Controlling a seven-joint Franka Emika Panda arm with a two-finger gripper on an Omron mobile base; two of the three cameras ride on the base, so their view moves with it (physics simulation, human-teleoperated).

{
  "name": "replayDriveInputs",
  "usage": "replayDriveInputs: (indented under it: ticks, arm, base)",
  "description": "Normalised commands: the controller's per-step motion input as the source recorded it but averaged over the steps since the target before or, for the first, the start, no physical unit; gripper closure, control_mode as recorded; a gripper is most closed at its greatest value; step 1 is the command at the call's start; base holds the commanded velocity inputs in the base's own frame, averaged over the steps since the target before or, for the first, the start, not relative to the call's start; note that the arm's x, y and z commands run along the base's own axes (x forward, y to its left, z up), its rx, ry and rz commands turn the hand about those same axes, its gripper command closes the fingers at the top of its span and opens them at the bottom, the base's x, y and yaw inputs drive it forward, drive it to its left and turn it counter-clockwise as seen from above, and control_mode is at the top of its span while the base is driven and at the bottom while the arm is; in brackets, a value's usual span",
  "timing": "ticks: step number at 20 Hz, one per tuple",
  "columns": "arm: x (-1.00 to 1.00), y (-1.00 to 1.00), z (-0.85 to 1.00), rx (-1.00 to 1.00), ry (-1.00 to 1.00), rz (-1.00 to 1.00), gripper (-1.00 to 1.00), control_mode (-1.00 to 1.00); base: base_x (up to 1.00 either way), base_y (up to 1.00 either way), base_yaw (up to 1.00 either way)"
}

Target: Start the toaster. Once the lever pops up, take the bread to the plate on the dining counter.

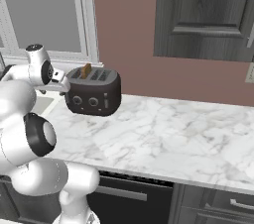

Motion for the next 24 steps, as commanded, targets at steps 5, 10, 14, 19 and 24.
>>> replayDriveInputs:
  ticks: [5,10,14,19,24]
  arm:
    - [0.25,0.03,-0.08,0.00,0.00,0.00,-1.00,-1.00]
    - [0.22,0.06,-0.05,0.00,0.00,0.00,-1.00,-1.00]
    - [0.18,0.09,-0.03,0.00,0.00,0.00,-1.00,-1.00]
    - [0.14,0.17,-0.07,0.00,0.00,0.00,-1.00,-1.00]
    - [0.17,0.25,-0.14,0.00,0.00,0.00,-1.00,-1.00]
  base:
    - [0.00,0.00,0.00]
    - [0.00,0.00,0.00]
    - [0.00,0.00,0.00]
    - [0.00,0.00,0.00]
    - [0.00,0.00,0.00]
